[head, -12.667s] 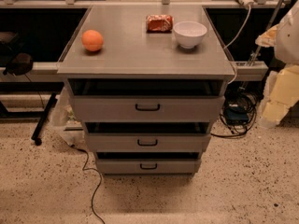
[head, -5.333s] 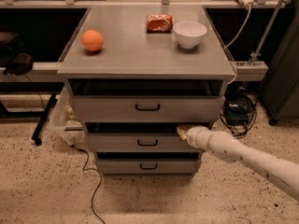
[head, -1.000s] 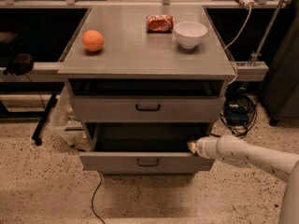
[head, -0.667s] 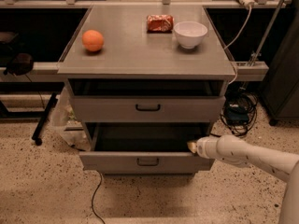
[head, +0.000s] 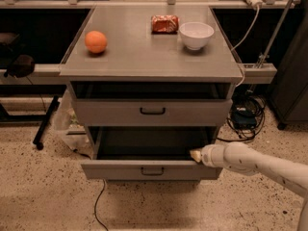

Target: Open middle drawer

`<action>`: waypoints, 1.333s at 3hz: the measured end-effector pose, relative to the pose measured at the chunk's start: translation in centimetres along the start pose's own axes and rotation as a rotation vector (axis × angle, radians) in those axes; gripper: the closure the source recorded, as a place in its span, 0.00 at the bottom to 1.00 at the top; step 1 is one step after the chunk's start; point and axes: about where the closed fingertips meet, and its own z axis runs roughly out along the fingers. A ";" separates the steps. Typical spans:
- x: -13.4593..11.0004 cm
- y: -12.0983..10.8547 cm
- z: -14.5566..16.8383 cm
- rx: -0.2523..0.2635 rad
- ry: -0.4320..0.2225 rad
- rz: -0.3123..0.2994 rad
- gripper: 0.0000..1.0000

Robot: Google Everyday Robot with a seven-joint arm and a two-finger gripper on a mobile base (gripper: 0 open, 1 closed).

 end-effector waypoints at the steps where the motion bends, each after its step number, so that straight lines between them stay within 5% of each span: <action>1: 1.7 2.1 -0.6 -0.062 0.039 -0.066 1.00; 2: 1.6 2.2 -0.6 -0.062 0.039 -0.067 1.00; 3: 4.1 3.7 -1.9 -0.098 0.119 -0.153 1.00; 4: 4.0 3.7 -1.9 -0.098 0.119 -0.153 0.81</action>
Offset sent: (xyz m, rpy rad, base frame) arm -0.0942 0.0208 -0.0071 -0.0815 0.0632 0.3037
